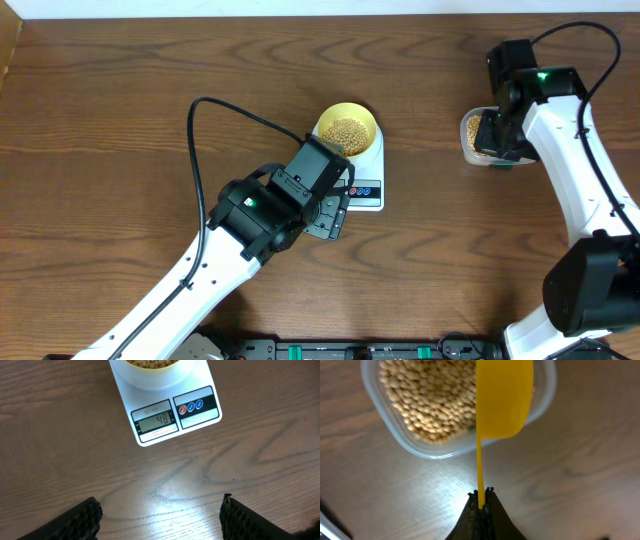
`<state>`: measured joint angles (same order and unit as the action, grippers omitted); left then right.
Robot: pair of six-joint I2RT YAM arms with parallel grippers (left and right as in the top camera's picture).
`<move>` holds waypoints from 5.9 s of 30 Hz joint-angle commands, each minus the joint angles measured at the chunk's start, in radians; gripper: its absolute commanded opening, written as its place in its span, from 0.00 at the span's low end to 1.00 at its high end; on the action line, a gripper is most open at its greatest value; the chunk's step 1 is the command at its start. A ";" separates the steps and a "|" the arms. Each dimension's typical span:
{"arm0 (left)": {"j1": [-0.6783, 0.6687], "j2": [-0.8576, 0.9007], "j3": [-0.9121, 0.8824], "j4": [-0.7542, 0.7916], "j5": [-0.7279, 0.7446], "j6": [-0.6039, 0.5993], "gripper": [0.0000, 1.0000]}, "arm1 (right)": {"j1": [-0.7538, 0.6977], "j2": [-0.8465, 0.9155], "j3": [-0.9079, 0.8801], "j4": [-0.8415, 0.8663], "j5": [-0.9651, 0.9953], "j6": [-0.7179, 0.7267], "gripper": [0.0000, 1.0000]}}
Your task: Scoop item into bowl and weigh 50g on scale
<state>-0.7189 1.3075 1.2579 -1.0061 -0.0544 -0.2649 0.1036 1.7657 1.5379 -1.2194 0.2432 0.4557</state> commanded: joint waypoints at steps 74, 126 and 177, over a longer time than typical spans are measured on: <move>0.002 0.004 0.019 -0.002 0.001 0.008 0.78 | -0.264 -0.013 -0.128 0.139 -0.613 -0.117 0.01; 0.002 0.004 0.019 -0.002 0.001 0.008 0.78 | -0.404 -0.023 -0.126 0.025 -0.764 -0.311 0.01; 0.002 0.004 0.019 -0.002 0.001 0.008 0.78 | -0.510 -0.040 -0.126 0.031 -1.172 -0.552 0.01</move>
<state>-0.7189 1.3075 1.2579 -1.0065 -0.0544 -0.2646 -0.4026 1.7512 1.4124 -1.1892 -0.8280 -0.0357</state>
